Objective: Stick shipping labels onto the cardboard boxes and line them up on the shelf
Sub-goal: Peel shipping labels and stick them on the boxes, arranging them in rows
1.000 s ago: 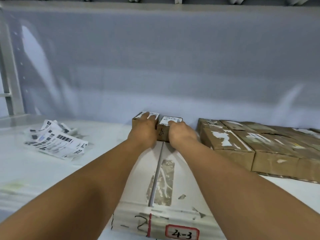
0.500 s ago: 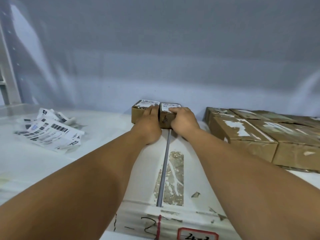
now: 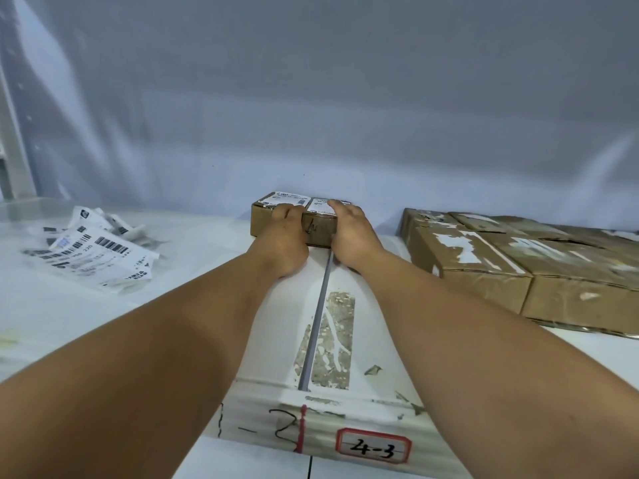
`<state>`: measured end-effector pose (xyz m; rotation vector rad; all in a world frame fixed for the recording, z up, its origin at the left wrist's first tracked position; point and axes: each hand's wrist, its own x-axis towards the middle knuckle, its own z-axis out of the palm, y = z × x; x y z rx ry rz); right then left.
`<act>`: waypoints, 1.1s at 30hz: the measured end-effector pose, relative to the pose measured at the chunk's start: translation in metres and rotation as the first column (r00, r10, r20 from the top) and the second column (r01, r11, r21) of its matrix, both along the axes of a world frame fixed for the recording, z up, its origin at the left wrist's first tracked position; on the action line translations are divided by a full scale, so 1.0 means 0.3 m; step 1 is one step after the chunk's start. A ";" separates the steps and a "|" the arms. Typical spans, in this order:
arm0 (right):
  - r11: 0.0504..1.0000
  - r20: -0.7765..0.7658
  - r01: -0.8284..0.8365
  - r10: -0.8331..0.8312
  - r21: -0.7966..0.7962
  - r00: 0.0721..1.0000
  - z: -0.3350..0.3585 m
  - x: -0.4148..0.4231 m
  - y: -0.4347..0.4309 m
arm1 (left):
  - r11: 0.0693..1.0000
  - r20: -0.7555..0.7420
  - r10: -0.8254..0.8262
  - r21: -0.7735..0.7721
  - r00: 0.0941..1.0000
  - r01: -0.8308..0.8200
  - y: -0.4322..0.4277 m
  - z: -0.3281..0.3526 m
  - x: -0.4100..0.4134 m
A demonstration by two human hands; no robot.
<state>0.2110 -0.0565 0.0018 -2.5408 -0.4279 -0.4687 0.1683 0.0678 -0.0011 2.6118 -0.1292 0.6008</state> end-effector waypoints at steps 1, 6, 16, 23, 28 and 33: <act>1.000 0.015 0.006 -0.006 -0.001 1.000 0.004 -0.012 0.005 | 1.000 0.019 0.016 -0.005 1.000 -0.016 0.001 0.000 -0.001; 0.999 0.101 0.031 -0.033 0.023 0.994 0.044 -0.100 0.024 | 0.982 0.039 0.155 0.103 0.987 -0.158 0.002 0.006 -0.043; 0.982 0.139 0.054 -0.029 -0.182 0.990 0.030 -0.388 -0.028 | 0.729 0.014 0.433 0.583 0.901 -0.359 -0.057 0.023 -0.282; 0.925 0.239 0.110 -0.022 -0.363 0.971 0.057 -0.569 -0.147 | 0.853 -0.327 0.518 0.265 0.790 -0.449 0.005 -0.012 -0.419; 0.886 0.301 0.214 -0.090 -0.411 0.950 0.065 -0.621 -0.209 | 0.894 -0.188 0.378 0.328 0.906 -0.305 0.013 0.001 -0.486; 0.861 0.295 0.381 -0.287 -0.337 0.911 0.046 -0.625 -0.262 | 0.879 -0.034 0.316 0.388 0.948 -0.279 0.040 0.010 -0.521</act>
